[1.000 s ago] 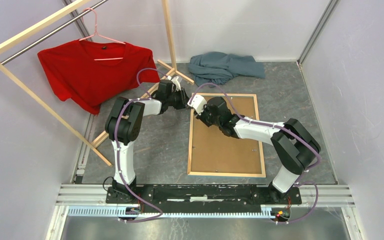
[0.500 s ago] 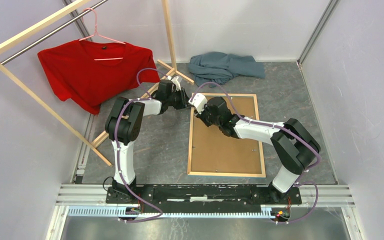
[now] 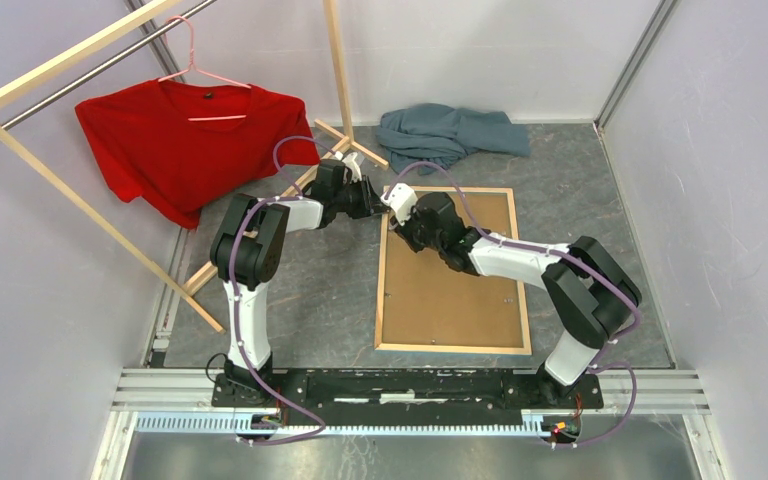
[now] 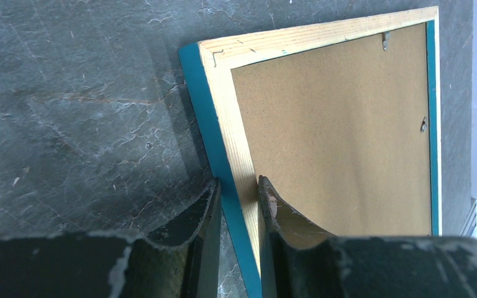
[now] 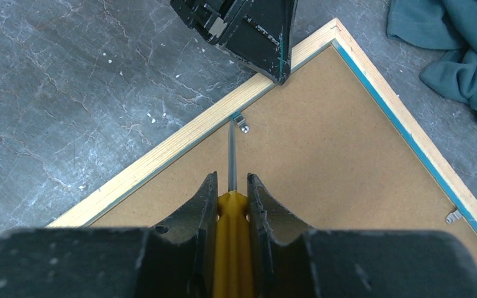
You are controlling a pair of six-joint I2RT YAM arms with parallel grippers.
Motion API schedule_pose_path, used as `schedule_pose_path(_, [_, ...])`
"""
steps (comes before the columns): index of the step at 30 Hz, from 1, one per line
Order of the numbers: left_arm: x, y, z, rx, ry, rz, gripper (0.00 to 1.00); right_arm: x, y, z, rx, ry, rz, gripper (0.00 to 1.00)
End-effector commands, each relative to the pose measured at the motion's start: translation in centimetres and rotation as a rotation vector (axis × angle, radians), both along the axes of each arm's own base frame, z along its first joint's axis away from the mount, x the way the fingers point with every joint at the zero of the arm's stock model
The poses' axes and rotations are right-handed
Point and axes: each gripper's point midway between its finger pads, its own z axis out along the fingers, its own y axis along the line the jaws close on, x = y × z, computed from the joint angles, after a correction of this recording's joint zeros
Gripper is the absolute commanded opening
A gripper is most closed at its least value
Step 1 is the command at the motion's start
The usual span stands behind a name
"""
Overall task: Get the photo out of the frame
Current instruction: Release the photo frame item from the photo frame.
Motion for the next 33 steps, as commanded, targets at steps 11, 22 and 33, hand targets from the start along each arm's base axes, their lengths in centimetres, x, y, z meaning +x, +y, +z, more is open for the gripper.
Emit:
schedule_pose_path(11, [-1.9,-0.1,-3.0,0.009,0.113,-0.005,0.25,-0.1,-1.6,-2.7,0.01,0.106,-0.038,0.0])
schedule_pose_path(22, [-1.9,-0.1,-3.1,0.008,0.115,-0.007,0.25,-0.2,-1.7,-2.1,0.002,0.079,-0.01,0.0])
schedule_pose_path(33, [-1.9,-0.1,-3.1,0.008,0.116,-0.006,0.25,-0.1,-1.7,-1.4,-0.084,-0.019,0.013,0.0])
